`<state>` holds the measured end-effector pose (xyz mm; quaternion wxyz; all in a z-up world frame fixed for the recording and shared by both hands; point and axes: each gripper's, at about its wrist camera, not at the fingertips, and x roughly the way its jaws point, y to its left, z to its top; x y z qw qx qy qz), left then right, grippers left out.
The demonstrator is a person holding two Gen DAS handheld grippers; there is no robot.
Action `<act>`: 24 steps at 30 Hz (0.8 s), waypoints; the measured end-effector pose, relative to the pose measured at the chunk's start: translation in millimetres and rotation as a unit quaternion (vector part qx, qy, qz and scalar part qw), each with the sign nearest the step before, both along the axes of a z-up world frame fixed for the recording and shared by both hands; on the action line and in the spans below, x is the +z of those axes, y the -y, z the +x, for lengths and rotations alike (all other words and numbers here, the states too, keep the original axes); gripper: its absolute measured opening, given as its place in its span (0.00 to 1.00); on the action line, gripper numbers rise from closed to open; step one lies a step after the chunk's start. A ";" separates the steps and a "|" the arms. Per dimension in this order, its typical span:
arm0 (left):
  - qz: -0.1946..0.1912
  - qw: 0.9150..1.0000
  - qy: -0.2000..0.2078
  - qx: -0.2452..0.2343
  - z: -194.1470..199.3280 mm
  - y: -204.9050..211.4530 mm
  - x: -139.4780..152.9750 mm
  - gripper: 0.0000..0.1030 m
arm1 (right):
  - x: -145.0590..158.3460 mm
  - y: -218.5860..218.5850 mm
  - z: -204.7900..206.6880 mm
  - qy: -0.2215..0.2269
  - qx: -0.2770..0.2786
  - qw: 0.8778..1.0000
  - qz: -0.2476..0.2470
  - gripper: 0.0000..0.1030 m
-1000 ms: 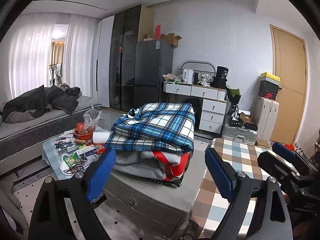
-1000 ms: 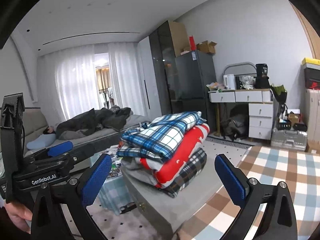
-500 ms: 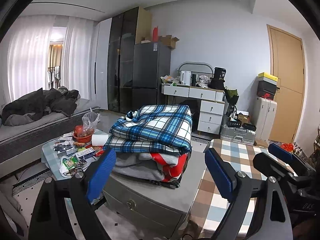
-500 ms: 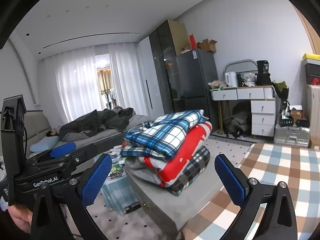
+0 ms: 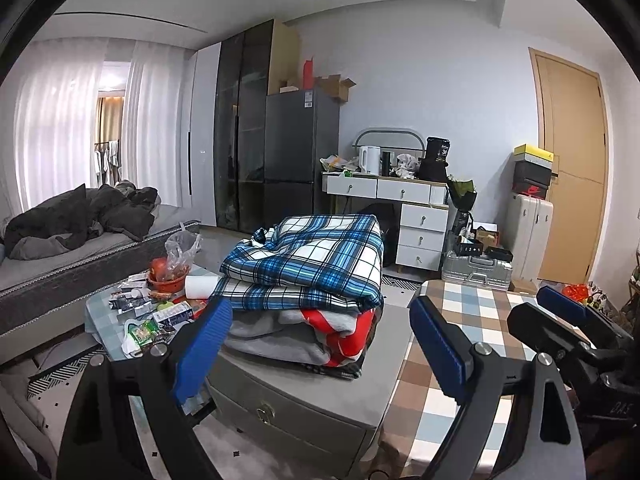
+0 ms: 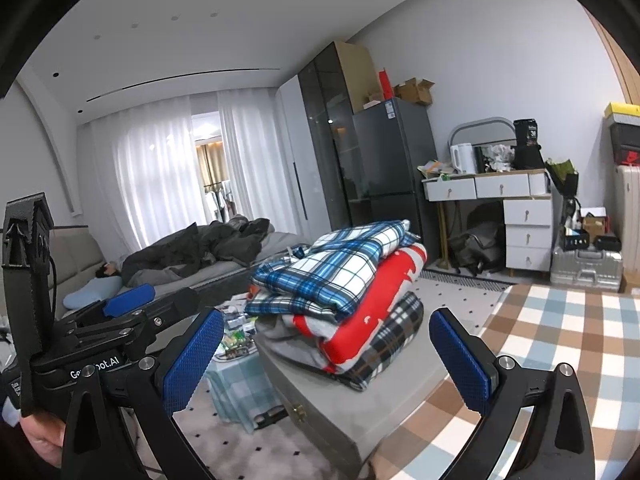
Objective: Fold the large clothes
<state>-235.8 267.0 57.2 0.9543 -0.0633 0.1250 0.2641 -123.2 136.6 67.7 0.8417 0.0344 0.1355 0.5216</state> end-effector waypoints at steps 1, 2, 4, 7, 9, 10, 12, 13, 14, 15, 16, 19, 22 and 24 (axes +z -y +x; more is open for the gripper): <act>0.000 1.000 -0.001 -0.002 1.0 0.3 0.1 0.85 | -0.3 0.0 0.3 0.000 0.001 1.000 0.000 1.00; 0.000 1.000 -0.002 -0.003 1.3 0.8 0.2 0.85 | -0.4 0.1 0.3 0.000 0.001 1.000 -0.001 1.00; -0.002 1.000 0.000 -0.005 0.4 2.0 0.1 0.85 | -0.4 0.1 0.4 -0.003 -0.001 1.000 -0.002 1.00; -0.002 1.000 0.005 0.001 -1.2 1.6 0.8 0.85 | 0.6 2.1 0.7 -0.008 0.001 1.000 0.001 1.00; -0.009 1.000 0.010 0.000 -3.9 -0.9 1.1 0.85 | 1.3 2.7 1.5 -0.009 0.000 1.000 0.003 1.00; -0.011 1.000 0.011 -0.004 -2.8 -2.2 1.3 0.85 | 1.4 2.7 1.6 -0.009 -0.001 1.000 0.003 1.00; -0.013 1.000 0.011 -0.004 -2.7 -3.3 1.5 0.85 | 1.2 3.7 1.6 -0.010 0.000 1.000 0.003 1.00; -0.012 1.000 0.012 -0.010 -1.8 -3.7 1.6 0.85 | 1.2 4.2 1.5 -0.010 0.001 1.000 0.003 1.00; -0.012 1.000 0.011 -0.017 -0.6 -4.6 2.0 0.85 | 1.2 4.4 1.1 -0.010 0.001 1.000 0.003 1.00; -0.012 1.000 0.010 -0.017 0.4 -4.8 1.8 0.85 | 1.3 4.5 0.8 -0.010 0.000 1.000 0.003 1.00; -0.010 1.000 0.009 -0.017 0.6 -4.5 1.9 0.85 | 1.3 4.4 0.9 -0.011 0.000 1.000 0.004 1.00; 0.003 1.000 0.009 -0.007 -1.8 -0.8 1.1 0.85 | 1.4 4.3 0.6 -0.013 0.001 1.000 0.005 1.00; 0.006 1.000 0.005 0.000 -0.8 0.1 0.9 0.85 | 1.4 3.8 0.1 -0.013 0.001 1.000 0.002 1.00; 0.002 1.000 0.004 -0.002 -0.5 -1.8 0.3 0.85 | 1.1 3.8 -0.5 -0.011 0.003 1.000 0.002 1.00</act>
